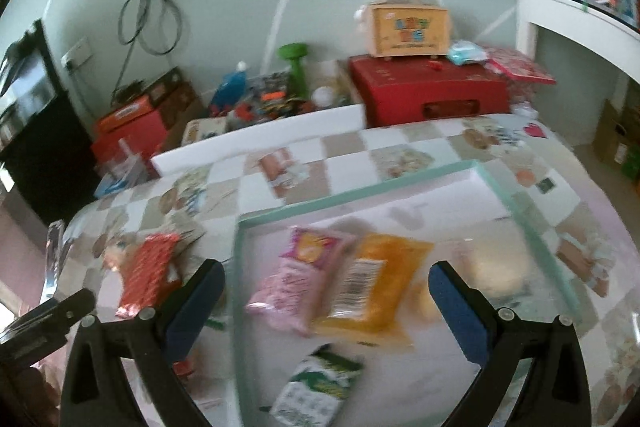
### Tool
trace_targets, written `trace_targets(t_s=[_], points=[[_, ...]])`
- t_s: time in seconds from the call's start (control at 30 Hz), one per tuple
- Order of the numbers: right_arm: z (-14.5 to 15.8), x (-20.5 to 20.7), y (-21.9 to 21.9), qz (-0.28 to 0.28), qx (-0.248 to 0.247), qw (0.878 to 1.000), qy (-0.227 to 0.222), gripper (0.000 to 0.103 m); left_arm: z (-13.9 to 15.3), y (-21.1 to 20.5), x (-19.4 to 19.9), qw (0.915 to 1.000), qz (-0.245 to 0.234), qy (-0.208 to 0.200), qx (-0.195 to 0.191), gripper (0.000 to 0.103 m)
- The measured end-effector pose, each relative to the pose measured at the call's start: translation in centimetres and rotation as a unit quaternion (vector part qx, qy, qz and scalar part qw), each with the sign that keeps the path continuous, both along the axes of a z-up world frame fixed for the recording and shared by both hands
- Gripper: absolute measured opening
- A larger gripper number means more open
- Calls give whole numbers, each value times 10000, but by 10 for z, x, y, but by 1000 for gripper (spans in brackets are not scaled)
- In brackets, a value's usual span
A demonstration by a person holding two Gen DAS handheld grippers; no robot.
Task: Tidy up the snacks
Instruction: 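Withdraw both tools from tray toward the red snack packs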
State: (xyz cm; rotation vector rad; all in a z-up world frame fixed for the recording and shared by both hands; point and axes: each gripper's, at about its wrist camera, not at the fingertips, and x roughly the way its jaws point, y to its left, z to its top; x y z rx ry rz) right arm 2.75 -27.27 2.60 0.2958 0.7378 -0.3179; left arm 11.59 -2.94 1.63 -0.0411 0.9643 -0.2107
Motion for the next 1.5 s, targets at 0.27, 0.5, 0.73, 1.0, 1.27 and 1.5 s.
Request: trace_targets(t_s=[0.27,0.5,0.73,1.0,1.27,1.5], points=[[-27,29,49,901,71,9948,479,103,-29,12,5,9992,-33,383,118,99],[-43,38,80,1280,7,9891,726,103,-47,28,9,9981,114,594,72,99],[-49,40,101,1503,-130,9847,875,103,-53,39,12,9973,248,673,160,99],[-54,41,116,1705,-236,9808,920,103,-60,41,14,9966,266,760,198,99],[-60,43,124,1852,-233,9775,987,99,-64,46,17,9956,380,821,256,99],[-59,43,130,1950,-228,9761,934,88,-67,46,17,9952,381,855,286,99]])
